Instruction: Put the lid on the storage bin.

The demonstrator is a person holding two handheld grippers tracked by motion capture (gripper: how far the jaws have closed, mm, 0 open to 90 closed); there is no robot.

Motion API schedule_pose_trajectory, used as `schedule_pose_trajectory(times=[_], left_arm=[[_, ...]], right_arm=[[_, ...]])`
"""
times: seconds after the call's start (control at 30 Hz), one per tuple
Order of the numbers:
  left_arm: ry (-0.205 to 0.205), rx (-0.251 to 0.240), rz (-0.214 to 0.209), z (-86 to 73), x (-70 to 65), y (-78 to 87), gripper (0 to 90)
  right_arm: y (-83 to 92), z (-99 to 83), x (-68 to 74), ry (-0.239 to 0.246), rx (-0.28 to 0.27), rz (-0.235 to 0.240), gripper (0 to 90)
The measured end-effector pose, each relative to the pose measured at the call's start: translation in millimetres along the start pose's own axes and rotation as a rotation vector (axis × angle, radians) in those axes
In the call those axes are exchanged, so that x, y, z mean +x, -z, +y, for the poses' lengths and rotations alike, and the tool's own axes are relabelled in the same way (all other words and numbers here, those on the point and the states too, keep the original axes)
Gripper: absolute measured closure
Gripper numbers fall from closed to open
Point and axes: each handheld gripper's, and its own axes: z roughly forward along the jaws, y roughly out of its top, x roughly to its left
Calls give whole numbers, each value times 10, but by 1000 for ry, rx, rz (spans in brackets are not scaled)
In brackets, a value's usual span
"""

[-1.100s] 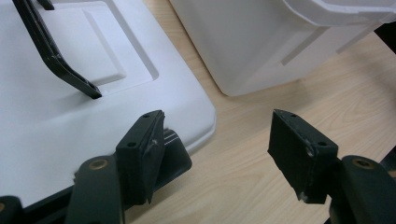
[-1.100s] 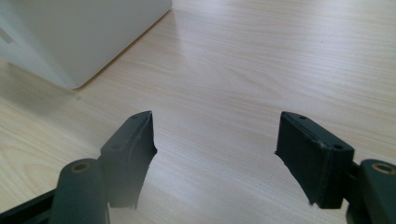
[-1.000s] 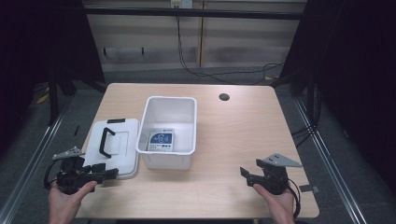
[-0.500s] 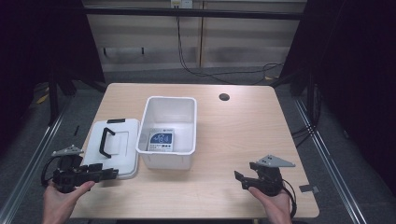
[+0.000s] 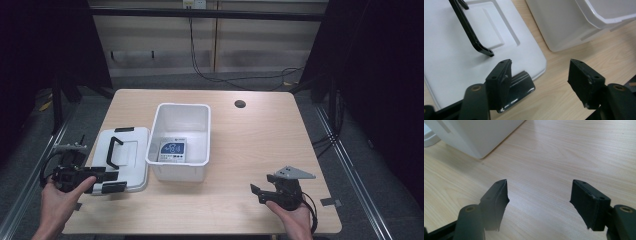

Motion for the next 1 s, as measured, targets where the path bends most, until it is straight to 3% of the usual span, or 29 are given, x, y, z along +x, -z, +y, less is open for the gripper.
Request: schedule_pose_trajectory(times=[0.33, 0.63, 0.67, 0.7, 0.73, 1.0], left_arm=[[29, 37, 65, 236, 33, -59, 422], [47, 95, 92, 391, 98, -89, 503], [44, 121, 131, 454, 104, -102, 520], [44, 121, 131, 454, 104, -102, 524], [41, 139, 169, 512, 112, -128, 524], [73, 193, 218, 692, 166, -165, 554]], right_arm=[[-15, -5, 24, 9, 14, 15, 297], [-31, -4, 66, 23, 23, 36, 297], [-31, -3, 71, 24, 23, 36, 297], [-30, -1, 76, 19, 26, 35, 298], [-35, 0, 75, 22, 25, 36, 298], [-42, 0, 81, 34, 36, 32, 297]])
